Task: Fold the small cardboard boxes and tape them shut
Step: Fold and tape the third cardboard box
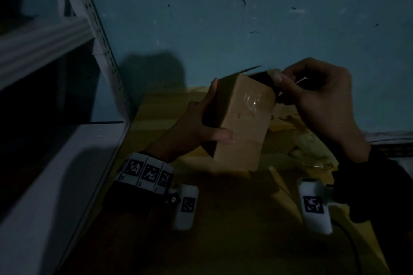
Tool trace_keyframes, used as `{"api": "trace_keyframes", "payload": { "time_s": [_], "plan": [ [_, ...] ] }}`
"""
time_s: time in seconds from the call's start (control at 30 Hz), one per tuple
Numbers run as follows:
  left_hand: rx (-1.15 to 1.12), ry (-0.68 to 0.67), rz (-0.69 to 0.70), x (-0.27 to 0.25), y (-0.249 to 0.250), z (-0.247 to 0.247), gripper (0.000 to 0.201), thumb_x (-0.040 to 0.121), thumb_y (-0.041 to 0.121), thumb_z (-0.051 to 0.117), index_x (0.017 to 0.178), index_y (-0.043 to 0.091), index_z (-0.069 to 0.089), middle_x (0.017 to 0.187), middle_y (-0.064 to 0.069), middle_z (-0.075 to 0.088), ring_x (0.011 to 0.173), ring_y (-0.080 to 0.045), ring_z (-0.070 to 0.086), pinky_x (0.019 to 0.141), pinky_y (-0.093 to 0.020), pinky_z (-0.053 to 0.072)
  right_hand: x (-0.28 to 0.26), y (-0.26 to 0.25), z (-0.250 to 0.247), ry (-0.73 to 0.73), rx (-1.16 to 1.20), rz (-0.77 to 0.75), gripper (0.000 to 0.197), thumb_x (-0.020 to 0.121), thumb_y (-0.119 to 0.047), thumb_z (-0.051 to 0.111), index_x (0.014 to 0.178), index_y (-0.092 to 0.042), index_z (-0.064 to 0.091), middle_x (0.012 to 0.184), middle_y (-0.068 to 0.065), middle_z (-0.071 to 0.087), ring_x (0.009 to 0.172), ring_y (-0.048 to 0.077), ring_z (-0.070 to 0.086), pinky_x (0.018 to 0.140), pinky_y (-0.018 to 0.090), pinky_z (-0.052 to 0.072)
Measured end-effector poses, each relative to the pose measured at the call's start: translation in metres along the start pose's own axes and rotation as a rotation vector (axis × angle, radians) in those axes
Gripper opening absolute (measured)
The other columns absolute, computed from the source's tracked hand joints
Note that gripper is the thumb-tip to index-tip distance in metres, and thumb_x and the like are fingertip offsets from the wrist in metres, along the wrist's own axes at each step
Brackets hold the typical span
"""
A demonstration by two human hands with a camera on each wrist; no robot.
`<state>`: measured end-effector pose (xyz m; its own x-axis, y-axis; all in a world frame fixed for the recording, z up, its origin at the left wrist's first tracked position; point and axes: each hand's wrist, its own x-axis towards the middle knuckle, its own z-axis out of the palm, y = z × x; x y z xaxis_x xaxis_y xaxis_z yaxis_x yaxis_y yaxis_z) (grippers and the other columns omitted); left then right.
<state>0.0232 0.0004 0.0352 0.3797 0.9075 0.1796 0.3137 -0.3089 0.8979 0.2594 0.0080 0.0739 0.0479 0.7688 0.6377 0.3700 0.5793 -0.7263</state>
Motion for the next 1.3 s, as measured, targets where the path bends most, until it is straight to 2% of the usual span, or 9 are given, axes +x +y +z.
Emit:
{"api": "trace_keyframes", "payload": {
  "time_s": [0.13,0.27,0.37,0.5,0.7,0.87,1.0,1.2,1.3],
  "plan": [
    [0.011,-0.002,0.004,0.0,0.0,-0.001,0.128,0.057,0.046,0.078,0.156,0.037,-0.004,0.127,0.024,0.051,0.114,0.013,0.051,0.087,-0.01,0.049,-0.002,-0.004,0.001,0.066,0.011,-0.061,0.021,0.09,-0.022,0.076,0.082,-0.006,0.066,0.075,0.011,0.066,0.061,0.018,0.066,0.056,0.02,0.049],
    [0.022,-0.005,0.001,0.002,0.0,-0.001,0.128,0.057,0.047,0.078,0.155,0.039,-0.004,0.135,0.014,0.052,0.118,0.003,0.052,0.094,-0.022,0.05,-0.006,-0.014,0.003,-0.167,0.053,-0.05,0.021,0.083,-0.021,0.082,0.078,-0.005,0.069,0.067,0.008,0.066,0.059,0.016,0.066,0.055,0.021,0.05],
    [0.01,-0.002,0.001,0.003,-0.005,-0.002,0.128,0.057,0.043,0.081,0.155,0.039,0.0,0.135,0.006,0.055,0.119,-0.004,0.056,0.093,-0.03,0.054,-0.009,-0.013,0.007,-0.299,-0.106,-0.09,0.027,0.069,-0.032,0.09,0.073,-0.012,0.072,0.064,-0.004,0.068,0.059,0.011,0.067,0.057,0.028,0.053],
    [0.019,0.028,-0.018,0.003,-0.006,-0.003,0.132,0.053,0.045,0.082,0.155,0.041,-0.003,0.131,0.011,0.054,0.114,0.002,0.056,0.087,-0.024,0.054,-0.01,-0.013,0.013,-0.333,-0.2,-0.139,0.026,0.065,-0.033,0.091,0.071,-0.016,0.073,0.065,-0.011,0.068,0.058,0.009,0.067,0.055,0.035,0.056],
    [0.066,0.03,-0.045,0.006,-0.01,-0.005,0.133,0.054,0.054,0.086,0.152,0.05,-0.004,0.141,-0.003,0.049,0.126,-0.021,0.052,0.099,-0.05,0.051,-0.006,-0.016,0.009,-0.43,-0.211,-0.04,0.017,0.074,-0.023,0.087,0.072,-0.014,0.073,0.059,-0.008,0.068,0.052,0.006,0.064,0.053,0.027,0.05],
    [0.125,0.042,-0.09,0.007,-0.012,-0.006,0.135,0.048,0.065,0.085,0.147,0.059,-0.007,0.144,-0.005,0.041,0.129,-0.027,0.045,0.102,-0.054,0.047,-0.005,-0.016,0.008,-0.5,-0.141,0.007,0.015,0.083,-0.018,0.081,0.074,-0.012,0.07,0.06,0.0,0.07,0.049,0.017,0.065,0.052,0.026,0.05],
    [0.152,0.031,-0.111,0.006,-0.014,-0.008,0.133,0.047,0.065,0.085,0.144,0.064,-0.005,0.145,-0.005,0.038,0.129,-0.028,0.044,0.103,-0.055,0.044,-0.007,-0.016,0.006,-0.528,-0.073,0.029,0.012,0.086,-0.013,0.078,0.078,-0.008,0.069,0.061,0.002,0.071,0.05,0.015,0.066,0.055,0.022,0.051],
    [0.112,0.0,-0.063,0.003,-0.009,-0.009,0.131,0.055,0.051,0.081,0.153,0.047,-0.006,0.142,0.001,0.045,0.124,-0.013,0.051,0.1,-0.041,0.051,-0.008,-0.015,0.005,-0.515,-0.114,-0.005,0.014,0.083,-0.01,0.08,0.075,-0.01,0.069,0.058,-0.001,0.07,0.05,0.01,0.065,0.058,0.017,0.05],
    [0.105,-0.008,-0.058,0.002,-0.007,-0.009,0.13,0.056,0.051,0.083,0.152,0.049,-0.004,0.141,0.003,0.047,0.125,-0.013,0.051,0.101,-0.042,0.051,-0.008,-0.016,0.005,-0.506,-0.109,-0.001,0.015,0.081,-0.006,0.081,0.074,-0.008,0.069,0.06,0.0,0.07,0.049,0.01,0.065,0.056,0.015,0.049]
  ]
}}
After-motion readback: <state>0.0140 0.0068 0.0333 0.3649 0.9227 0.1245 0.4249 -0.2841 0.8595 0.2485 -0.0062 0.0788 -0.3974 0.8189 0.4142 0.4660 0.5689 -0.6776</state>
